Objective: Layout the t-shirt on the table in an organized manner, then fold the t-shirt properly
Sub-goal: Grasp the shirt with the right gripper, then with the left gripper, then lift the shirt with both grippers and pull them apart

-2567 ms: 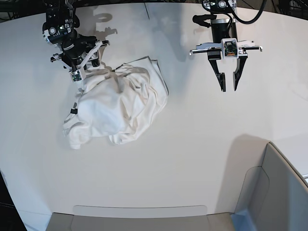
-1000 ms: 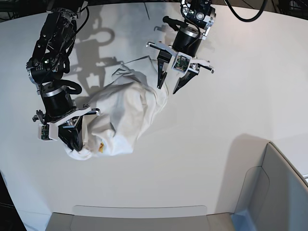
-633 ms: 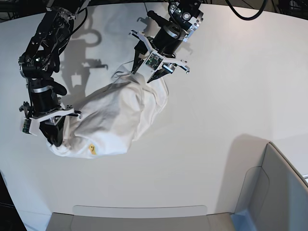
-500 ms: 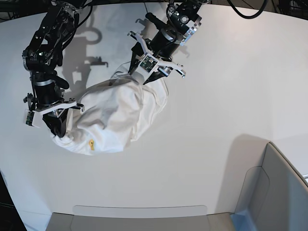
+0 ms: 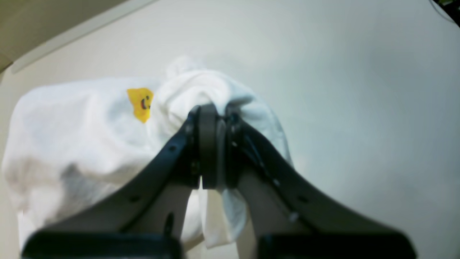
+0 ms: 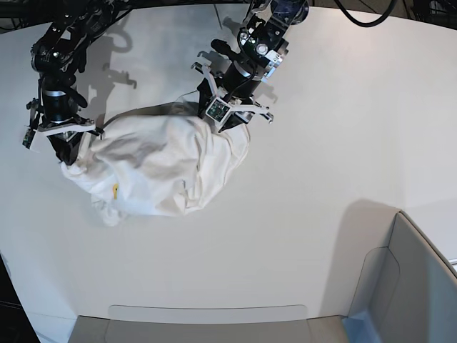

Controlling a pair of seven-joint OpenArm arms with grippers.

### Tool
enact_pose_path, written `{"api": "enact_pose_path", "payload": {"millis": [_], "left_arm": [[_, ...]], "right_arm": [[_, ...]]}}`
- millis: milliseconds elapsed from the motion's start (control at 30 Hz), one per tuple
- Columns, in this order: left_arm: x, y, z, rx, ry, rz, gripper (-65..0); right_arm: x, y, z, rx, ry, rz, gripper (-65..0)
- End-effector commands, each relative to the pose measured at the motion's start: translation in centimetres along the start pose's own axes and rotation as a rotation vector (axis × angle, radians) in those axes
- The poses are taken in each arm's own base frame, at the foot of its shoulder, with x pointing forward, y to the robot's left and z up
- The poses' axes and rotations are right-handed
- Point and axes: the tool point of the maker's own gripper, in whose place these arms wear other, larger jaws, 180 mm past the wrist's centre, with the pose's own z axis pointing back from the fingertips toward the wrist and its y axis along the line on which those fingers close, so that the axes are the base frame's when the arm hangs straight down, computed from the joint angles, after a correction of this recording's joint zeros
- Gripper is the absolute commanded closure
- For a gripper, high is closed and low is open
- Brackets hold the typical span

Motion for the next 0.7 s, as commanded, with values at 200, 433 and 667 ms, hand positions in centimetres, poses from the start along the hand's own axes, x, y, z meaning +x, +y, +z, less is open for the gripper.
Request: {"api": "enact_pose_path", "payload": {"millis": [200,433,667], "left_arm": [[-1.5,1.0,-2.0,0.011,0.047,-0.026,-19.2],[-1.0,3.7,-2.3,0.071,0.039,-0.016,0.0],[1.2,14.3,-0.4,0.325,-0.028,0.095,0.0]], "right_arm": [[0.7,0.1,0.4,0.010,-0.035,0.014,0.0],[1.1,0.3,0.3,0.018,-0.043,0.021,0.0],[3.7,3.7,-0.7,0.150,-0.111,0.115,0.0]]}}
